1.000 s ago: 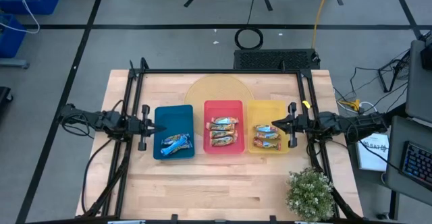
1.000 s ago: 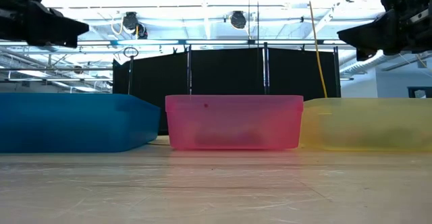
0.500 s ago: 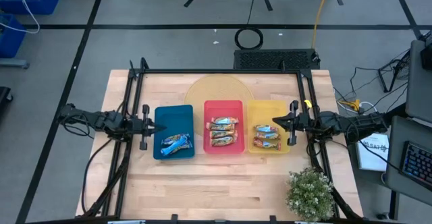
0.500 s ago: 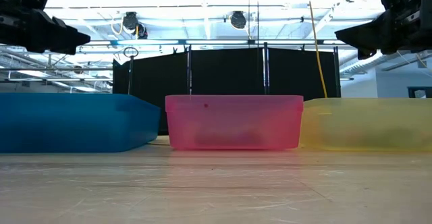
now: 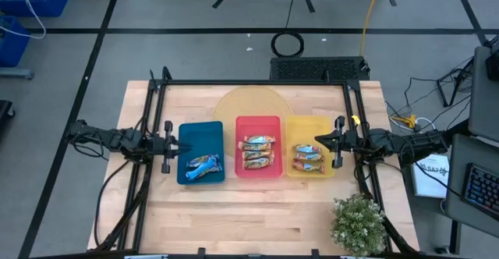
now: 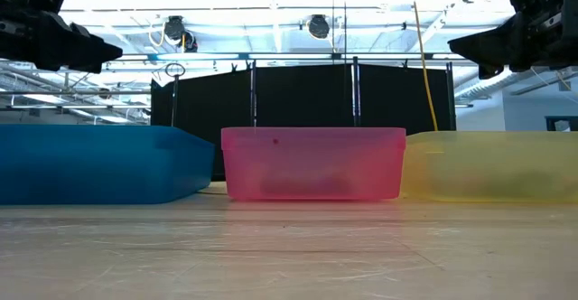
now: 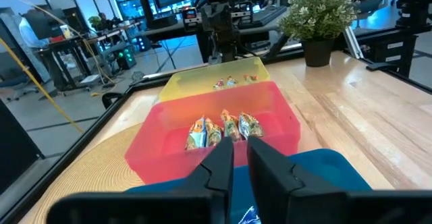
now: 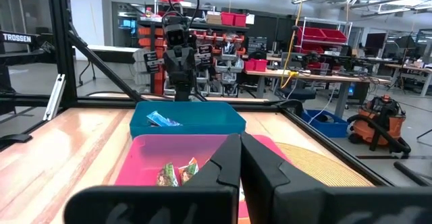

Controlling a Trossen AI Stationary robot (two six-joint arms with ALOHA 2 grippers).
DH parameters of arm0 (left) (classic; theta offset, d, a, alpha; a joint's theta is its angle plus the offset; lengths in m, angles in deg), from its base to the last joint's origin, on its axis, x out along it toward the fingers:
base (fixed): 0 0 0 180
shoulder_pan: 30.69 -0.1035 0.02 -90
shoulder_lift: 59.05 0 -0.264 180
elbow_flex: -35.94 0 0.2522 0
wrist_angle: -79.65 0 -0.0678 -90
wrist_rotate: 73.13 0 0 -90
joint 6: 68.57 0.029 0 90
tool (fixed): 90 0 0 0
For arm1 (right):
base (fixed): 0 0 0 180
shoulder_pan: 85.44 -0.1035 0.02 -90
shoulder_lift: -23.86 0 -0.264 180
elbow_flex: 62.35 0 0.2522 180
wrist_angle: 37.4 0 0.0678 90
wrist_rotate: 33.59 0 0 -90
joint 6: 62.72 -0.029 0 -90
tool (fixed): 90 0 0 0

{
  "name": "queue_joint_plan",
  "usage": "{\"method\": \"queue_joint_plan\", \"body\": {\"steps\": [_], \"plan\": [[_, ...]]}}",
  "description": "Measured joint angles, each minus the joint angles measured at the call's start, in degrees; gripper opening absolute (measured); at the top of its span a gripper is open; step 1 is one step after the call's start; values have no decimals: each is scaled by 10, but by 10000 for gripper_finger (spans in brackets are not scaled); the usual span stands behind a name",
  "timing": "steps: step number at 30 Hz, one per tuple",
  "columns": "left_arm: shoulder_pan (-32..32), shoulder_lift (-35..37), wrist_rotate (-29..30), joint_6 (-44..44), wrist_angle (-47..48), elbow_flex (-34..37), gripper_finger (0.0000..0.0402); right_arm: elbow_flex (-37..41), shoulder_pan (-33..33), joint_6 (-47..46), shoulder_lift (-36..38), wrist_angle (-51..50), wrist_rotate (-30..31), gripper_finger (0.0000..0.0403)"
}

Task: Pick and place Granola Bars by type
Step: Return to Home Position

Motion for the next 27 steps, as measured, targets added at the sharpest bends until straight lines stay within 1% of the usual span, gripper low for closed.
{"method": "queue_joint_plan", "body": {"steps": [4, 10, 27], "plan": [[0, 0, 0, 0, 0, 0, 57, 0, 0, 0, 0, 0, 0, 0], [0, 0, 0, 0, 0, 0, 49, 0, 0, 0, 0, 1, 0, 0], [0, 0, 0, 0, 0, 0, 49, 0, 0, 0, 0, 1, -1, 0]]}}
